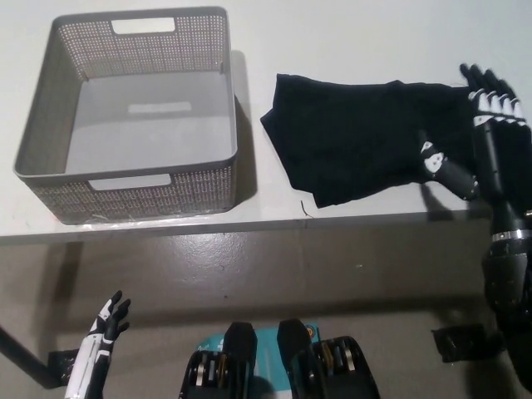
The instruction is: Use the right hand to pick up a t shirt on the right hand side and place it into a contianer on the left side
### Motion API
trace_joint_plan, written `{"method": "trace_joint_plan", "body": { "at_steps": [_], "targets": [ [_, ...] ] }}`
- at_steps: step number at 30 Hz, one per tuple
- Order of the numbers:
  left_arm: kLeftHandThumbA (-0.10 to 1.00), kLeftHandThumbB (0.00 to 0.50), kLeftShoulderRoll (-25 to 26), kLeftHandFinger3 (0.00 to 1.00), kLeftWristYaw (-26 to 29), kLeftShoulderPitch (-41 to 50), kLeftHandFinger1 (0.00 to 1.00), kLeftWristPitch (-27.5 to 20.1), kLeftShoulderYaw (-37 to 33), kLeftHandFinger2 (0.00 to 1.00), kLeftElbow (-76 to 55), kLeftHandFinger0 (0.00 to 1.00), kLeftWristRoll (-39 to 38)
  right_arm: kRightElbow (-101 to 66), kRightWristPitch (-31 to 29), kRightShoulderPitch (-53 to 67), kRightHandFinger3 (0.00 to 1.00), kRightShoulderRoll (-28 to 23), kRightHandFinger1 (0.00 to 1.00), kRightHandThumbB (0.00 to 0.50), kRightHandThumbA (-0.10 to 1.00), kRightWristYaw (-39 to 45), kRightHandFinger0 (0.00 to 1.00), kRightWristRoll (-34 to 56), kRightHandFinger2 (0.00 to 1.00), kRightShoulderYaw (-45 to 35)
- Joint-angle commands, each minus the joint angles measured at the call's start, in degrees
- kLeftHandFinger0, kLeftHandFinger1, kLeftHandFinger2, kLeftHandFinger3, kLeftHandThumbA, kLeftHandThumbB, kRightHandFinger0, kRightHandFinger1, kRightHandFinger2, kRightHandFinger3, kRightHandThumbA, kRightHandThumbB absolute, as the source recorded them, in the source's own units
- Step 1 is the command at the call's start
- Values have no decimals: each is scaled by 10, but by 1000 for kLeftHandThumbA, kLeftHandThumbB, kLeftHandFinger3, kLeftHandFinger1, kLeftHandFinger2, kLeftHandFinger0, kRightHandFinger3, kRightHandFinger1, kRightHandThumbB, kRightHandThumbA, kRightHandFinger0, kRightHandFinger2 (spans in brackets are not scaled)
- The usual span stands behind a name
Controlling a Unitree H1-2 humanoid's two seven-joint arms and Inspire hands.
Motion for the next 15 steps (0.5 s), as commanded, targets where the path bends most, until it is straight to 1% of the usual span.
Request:
{"method": "trace_joint_plan", "body": {
  "at_steps": [1, 2, 3, 5, 6, 10, 12, 15],
  "targets": [
    [1000, 259, 11, 1000, -6, -9, 1000, -18, -1, 987, -3, 1000, -2, -14, 18, -14, 1000, -27, 1000, 500, 753, 42, 1000, -19, 1000, 17],
    [1000, 260, 11, 1000, -6, -10, 1000, -18, -1, 988, -2, 1000, -2, -15, 20, -13, 1000, -28, 1000, 500, 756, 45, 1000, -19, 1000, 19],
    [1000, 259, 12, 1000, -7, -10, 1000, -18, -1, 990, -2, 1000, -4, -17, 22, -11, 1000, -31, 1000, 500, 787, 52, 1000, -18, 1000, 22],
    [1000, 260, 12, 1000, -6, -10, 1000, -18, 0, 989, -3, 1000, -3, -21, 27, -8, 1000, -35, 1000, 500, 810, 66, 1000, -17, 1000, 29],
    [1000, 262, 11, 1000, -6, -9, 1000, -18, 0, 973, -3, 999, -4, -25, 30, -5, 1000, -38, 1000, 500, 833, 72, 1000, -19, 1000, 33],
    [1000, 271, 12, 1000, -6, -9, 1000, -18, 1, 973, -5, 991, -1, -30, 35, 0, 1000, -41, 1000, 500, 829, 82, 1000, -20, 1000, 39],
    [1000, 270, 12, 1000, -6, -9, 1000, -17, 1, 980, -7, 995, -1, -23, 34, -2, 1000, -41, 1000, 500, 790, 84, 1000, -18, 1000, 42],
    [1000, 263, 13, 1000, -9, -9, 1000, -17, 0, 991, -7, 1000, -3, -15, 34, -7, 1000, -40, 1000, 500, 802, 87, 1000, -15, 1000, 47]
  ]
}}
